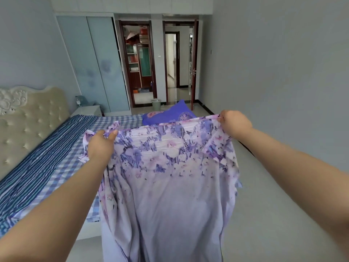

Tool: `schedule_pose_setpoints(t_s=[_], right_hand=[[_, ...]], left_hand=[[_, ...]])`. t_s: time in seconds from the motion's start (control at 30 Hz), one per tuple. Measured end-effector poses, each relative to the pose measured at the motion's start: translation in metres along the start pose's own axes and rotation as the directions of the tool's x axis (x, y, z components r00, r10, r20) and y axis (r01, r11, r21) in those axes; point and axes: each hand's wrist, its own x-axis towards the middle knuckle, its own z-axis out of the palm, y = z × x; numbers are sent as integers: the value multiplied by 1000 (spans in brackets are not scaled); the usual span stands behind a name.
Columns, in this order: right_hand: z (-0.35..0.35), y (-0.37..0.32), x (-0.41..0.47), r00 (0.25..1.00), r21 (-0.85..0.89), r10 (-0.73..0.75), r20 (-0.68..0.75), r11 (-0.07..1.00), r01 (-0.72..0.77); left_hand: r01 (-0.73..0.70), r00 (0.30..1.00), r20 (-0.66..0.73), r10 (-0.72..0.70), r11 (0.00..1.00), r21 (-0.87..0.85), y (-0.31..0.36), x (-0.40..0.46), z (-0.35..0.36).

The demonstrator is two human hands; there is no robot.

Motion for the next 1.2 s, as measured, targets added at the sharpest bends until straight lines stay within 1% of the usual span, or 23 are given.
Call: schedule_pose_setpoints(t_s=[0.03, 0.1, 0.17, 0.23, 0.27, 0.3, 0.33, 0.37, 0.43, 0.5, 0.53, 0.57, 0.63, 0.7, 0.73, 0.77, 0.83, 0.87, 0.97, 1.03, 1.1, 1.2], right_hand=[[-1, -1, 2, 1000, 57, 0, 7, 998, -1], [-3, -5, 3, 997, 195, 23, 74, 980, -37], [-2, -10, 2, 991, 343, 55, 123, 935, -95], [-1, -11, 2, 981, 516, 115, 157, 837, -181], [0, -10, 2, 978, 581, 142, 151, 788, -204], [1, -11, 1, 978, 614, 156, 137, 762, -207], [3, -14, -2, 981, 616, 146, 128, 763, -194], [3, -19, -5, 986, 616, 107, 129, 771, -164], [4, -36, -12, 989, 652, -45, 138, 756, -56], [2, -61, -19, 964, 643, -235, 128, 759, 100], [1, -76, -20, 943, 605, -309, 124, 777, 175], [1, -89, -20, 923, 564, -365, 124, 791, 237], [2, -109, -19, 895, 515, -431, 114, 796, 318], [1, -118, -17, 867, 517, -484, 119, 776, 362], [1, -119, -17, 850, 533, -511, 131, 759, 374], [1, -119, -19, 832, 553, -535, 144, 741, 381], [0, -118, -25, 814, 596, -559, 157, 711, 373], [0, -117, -28, 812, 611, -561, 161, 703, 364], [4, -111, -33, 821, 617, -538, 190, 716, 326], [5, -105, -34, 828, 604, -512, 227, 741, 292], [6, -98, -37, 820, 599, -507, 265, 753, 272], [13, -87, -42, 808, 660, -501, 311, 725, 196]], left_hand=[[8, 1000, 2, -8, 1000, 10, -1, 0, -1], [27, 1000, -7, -27, 999, 39, -3, 3, -4], [31, 999, -22, -30, 997, 64, -5, 5, -7], [-32, 998, -51, 35, 998, 49, -4, 4, -7], [-76, 994, -77, 79, 996, 37, -4, 3, -8], [-116, 988, -103, 119, 993, 30, -3, 1, -7], [-142, 982, -120, 144, 990, 25, 0, -2, -7], [-172, 976, -129, 173, 985, 17, 4, -4, -6], [-231, 968, -100, 228, 973, -19, 17, -12, -3], [-328, 945, -2, 328, 945, -9, 34, -24, 1], [-390, 917, 78, 390, 921, -24, 42, -30, 4], [-456, 870, 183, 457, 889, -49, 52, -38, 4], [-570, 723, 396, 566, 813, -122, 67, -52, 5], [-613, 606, 507, 614, 766, -195, 76, -61, 6], [-617, 559, 543, 626, 752, -231, 78, -62, 7], [-608, 533, 561, 633, 748, -267, 79, -63, 6], [-577, 513, 591, 623, 759, -300, 77, -59, 6], [-569, 514, 595, 618, 765, -302, 75, -56, 8], [-526, 519, 604, 605, 783, -332, 70, -57, 11], [-491, 533, 592, 605, 791, -366, 68, -60, 14], [-480, 555, 581, 596, 799, -361, 66, -62, 16], [-450, 612, 537, 581, 814, -368, 63, -62, 19]])
